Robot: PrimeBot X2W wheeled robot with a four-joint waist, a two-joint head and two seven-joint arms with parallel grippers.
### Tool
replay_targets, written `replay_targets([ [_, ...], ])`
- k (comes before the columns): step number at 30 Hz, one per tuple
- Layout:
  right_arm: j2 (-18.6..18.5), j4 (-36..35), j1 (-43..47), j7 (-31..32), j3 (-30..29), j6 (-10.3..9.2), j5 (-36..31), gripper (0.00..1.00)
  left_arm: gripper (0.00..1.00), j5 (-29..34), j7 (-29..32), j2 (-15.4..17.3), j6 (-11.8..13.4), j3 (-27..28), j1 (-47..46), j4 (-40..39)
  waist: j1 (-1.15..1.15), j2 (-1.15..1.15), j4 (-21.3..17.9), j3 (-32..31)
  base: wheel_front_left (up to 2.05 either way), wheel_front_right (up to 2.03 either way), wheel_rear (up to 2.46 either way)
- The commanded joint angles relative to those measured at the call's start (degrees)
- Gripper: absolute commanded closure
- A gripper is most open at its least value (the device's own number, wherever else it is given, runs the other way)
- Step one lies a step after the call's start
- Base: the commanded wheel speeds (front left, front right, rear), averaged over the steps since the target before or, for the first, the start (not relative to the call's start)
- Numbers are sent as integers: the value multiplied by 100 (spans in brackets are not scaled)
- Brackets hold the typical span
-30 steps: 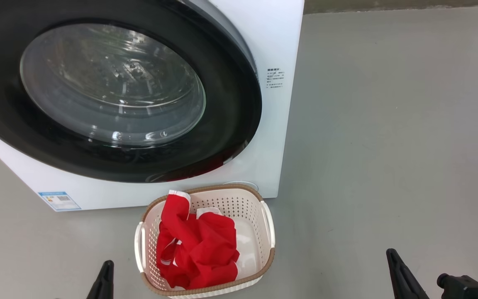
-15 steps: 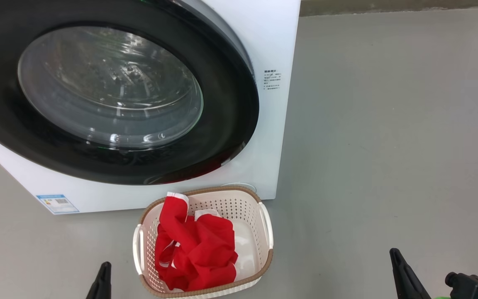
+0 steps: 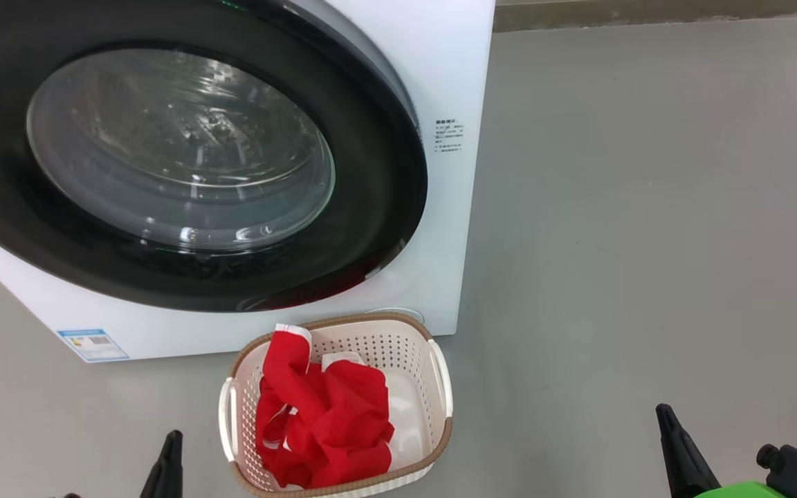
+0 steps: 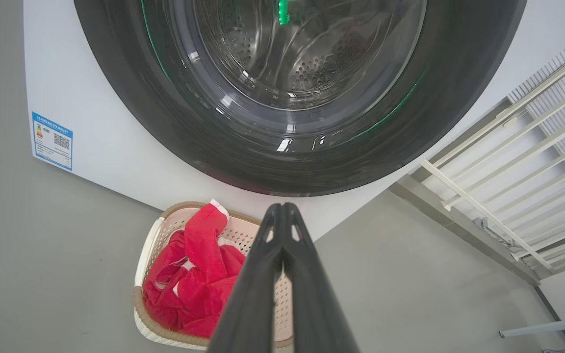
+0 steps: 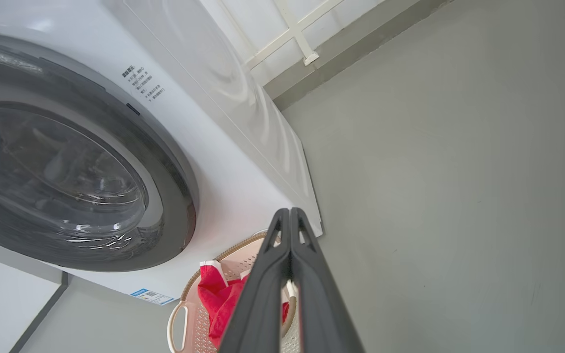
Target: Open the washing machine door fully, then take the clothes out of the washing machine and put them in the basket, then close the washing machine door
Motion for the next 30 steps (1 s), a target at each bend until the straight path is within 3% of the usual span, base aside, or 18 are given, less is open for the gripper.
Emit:
replay_targets([
  [1, -96, -159, -246, 28, -2, -2, 161, 100, 100, -144, 27, 44, -12, 112, -211, -110, -1, 0, -5, -5, 0, 0, 0],
  [30, -165, -221, -538, 468, -88, -3, 1787, 100, 100, -1666, 475, -35, -21, 255, -456, -54, -1, 0, -97, -92, 0, 0, 0],
])
